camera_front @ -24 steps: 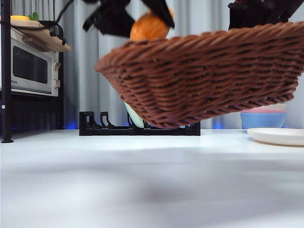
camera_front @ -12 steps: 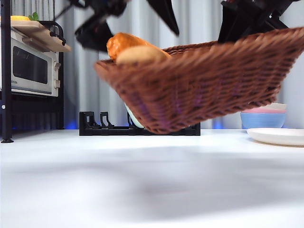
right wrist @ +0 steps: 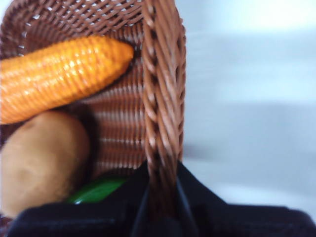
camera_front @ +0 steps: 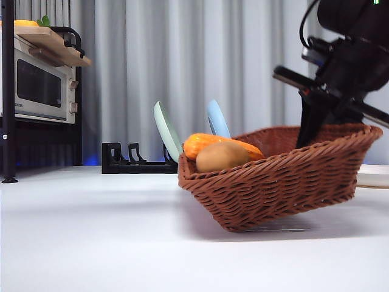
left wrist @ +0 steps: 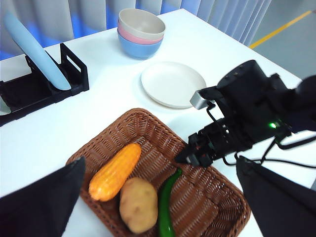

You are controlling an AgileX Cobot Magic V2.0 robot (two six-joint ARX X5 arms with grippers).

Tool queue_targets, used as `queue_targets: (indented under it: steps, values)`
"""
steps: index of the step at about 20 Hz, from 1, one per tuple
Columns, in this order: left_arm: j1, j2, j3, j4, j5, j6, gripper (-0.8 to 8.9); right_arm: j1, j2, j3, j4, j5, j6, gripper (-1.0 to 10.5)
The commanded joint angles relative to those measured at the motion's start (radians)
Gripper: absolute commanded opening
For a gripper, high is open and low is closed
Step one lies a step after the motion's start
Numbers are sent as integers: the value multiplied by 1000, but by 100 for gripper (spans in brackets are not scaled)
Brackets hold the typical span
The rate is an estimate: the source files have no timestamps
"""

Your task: Pick up the basket,pick up the corn from the table,pick up the potato from the table,pick up the cucumber from the table,put all items into the basket

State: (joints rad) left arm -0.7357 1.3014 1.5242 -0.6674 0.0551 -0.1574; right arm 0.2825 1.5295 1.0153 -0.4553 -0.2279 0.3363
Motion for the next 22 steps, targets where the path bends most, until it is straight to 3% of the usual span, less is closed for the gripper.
queue_targets:
  steps: [1,5,9,10,13,16,17,20,22]
  values:
    - [2,-6,2,-11,-3,23,534,-12,37,3,18,-6,5,-12]
    - [2,-6,2,-33,-3,28,534,-15,72,3,18,5,-34,20]
    - [2,-10,2,-53,-3,29,533,-15,72,3,3,114,-71,523]
    - [2,-17,2,-58,-3,32,533,-17,70,3,3,150,-85,568]
    - [2,-46,2,-66,-49,56,530,-26,12,3,-13,209,-96,566]
    - [2,-105,2,-101,-223,109,524,-26,-125,3,-45,208,-140,556]
    - [2,-122,2,-119,-275,128,457,-24,-180,3,-54,208,-163,514]
    - [2,-157,1,-200,-318,170,104,-13,-328,3,-79,201,-180,268]
    - [2,-161,0,-243,-318,181,-15,-10,-394,3,-88,201,-190,114]
